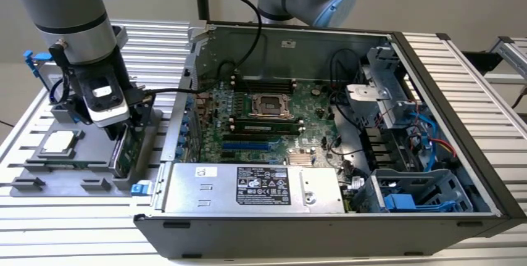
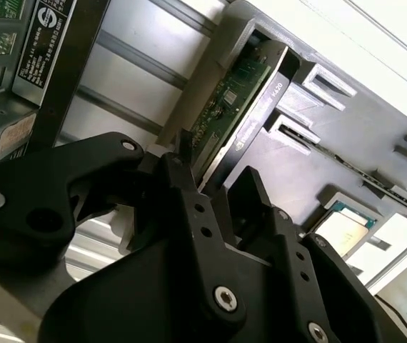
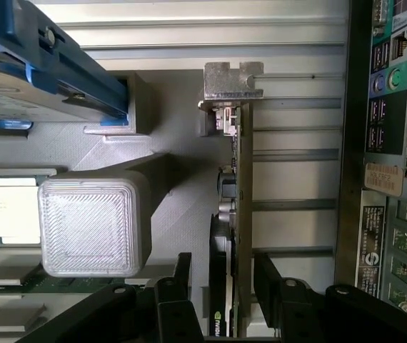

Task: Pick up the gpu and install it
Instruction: 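Pick up the gpu and move the gpu toward the slot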

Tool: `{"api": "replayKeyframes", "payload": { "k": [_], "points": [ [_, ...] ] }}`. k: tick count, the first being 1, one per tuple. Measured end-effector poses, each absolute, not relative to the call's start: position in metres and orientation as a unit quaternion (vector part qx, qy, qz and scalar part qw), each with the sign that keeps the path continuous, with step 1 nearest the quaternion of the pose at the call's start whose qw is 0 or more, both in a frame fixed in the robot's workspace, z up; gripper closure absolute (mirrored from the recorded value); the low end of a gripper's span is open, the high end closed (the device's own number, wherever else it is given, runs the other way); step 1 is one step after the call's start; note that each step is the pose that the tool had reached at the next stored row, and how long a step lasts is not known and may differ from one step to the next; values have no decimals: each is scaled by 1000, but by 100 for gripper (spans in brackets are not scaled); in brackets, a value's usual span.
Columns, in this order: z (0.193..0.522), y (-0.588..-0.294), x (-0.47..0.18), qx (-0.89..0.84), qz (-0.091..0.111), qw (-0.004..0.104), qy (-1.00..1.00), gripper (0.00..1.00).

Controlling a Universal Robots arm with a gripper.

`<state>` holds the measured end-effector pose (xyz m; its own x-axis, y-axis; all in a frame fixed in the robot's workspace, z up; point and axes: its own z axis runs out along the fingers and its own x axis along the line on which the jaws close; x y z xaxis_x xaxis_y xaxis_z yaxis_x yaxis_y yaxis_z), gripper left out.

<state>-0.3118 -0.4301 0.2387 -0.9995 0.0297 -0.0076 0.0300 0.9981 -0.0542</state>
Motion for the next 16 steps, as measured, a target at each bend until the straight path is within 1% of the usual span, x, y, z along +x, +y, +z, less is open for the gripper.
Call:
{"api": "replayKeyframes", "payload": {
  "k": [5,6,16],
  "points": [
    [239,-430,-312,15,-27,3,1000,0],
    [239,-430,-312,15,-27,3,1000,100],
    [239,-430,-312,15,-27,3,1000,100]
  ]
}}
